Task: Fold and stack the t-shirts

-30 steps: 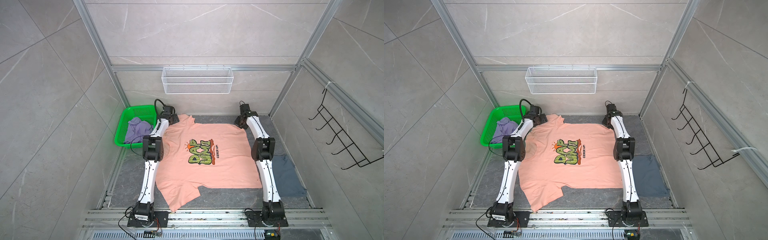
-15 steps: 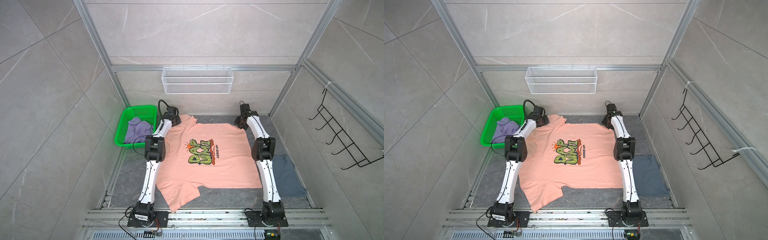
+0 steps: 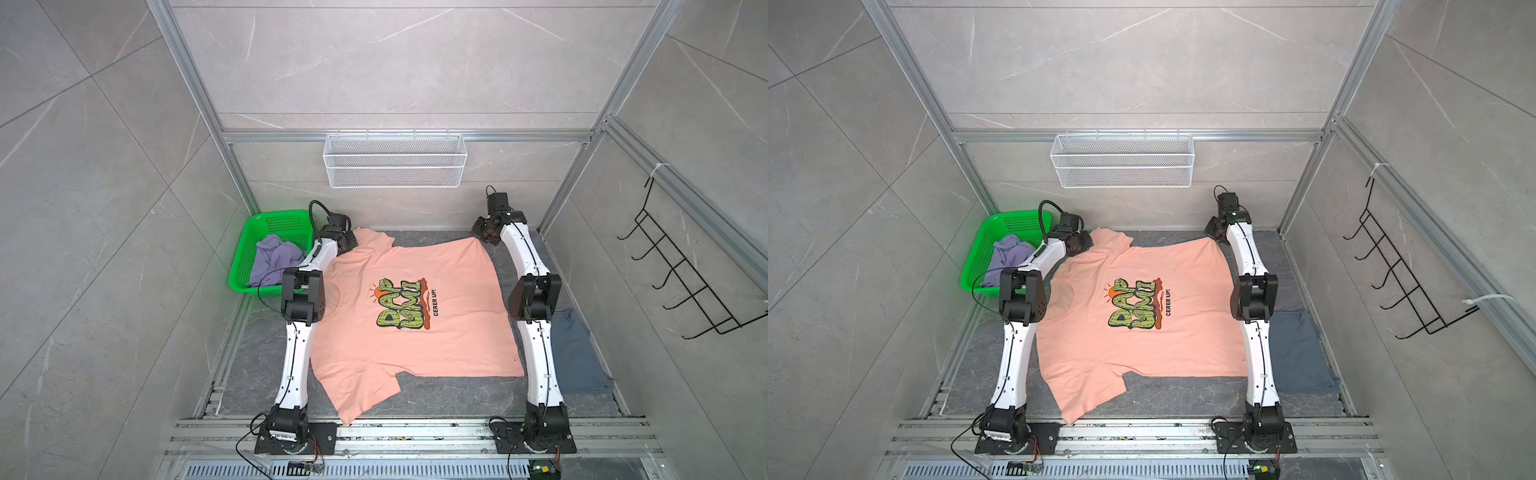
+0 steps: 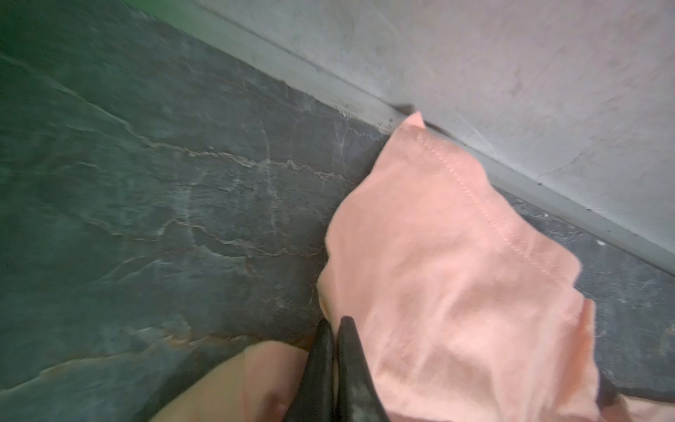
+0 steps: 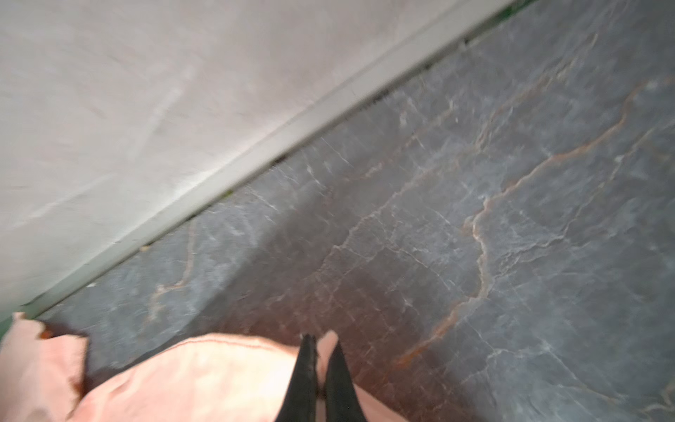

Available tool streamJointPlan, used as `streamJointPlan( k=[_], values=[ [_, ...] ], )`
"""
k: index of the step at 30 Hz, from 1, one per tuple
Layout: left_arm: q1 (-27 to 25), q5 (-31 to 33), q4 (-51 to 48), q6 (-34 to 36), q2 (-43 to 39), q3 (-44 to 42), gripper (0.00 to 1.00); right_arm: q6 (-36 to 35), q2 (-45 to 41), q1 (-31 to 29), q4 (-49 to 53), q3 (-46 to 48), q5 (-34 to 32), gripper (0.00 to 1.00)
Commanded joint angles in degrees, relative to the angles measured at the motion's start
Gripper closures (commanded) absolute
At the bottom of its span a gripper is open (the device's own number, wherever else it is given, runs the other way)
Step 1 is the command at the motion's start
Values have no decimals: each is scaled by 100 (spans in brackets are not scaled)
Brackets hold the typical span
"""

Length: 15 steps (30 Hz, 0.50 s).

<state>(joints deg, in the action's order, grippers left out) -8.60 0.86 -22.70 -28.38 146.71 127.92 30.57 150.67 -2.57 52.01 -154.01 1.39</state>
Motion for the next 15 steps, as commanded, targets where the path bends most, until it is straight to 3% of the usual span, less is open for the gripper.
streamJointPlan(
  k=[1,15],
  values=[
    [96,-88,582,28,-1072,-449,100,-242,-320,-7,-38,78,124,100],
    [95,194,1048,478,-3099,-3084,100,-571,-1885,28,-837,2631,-33,100]
  ],
)
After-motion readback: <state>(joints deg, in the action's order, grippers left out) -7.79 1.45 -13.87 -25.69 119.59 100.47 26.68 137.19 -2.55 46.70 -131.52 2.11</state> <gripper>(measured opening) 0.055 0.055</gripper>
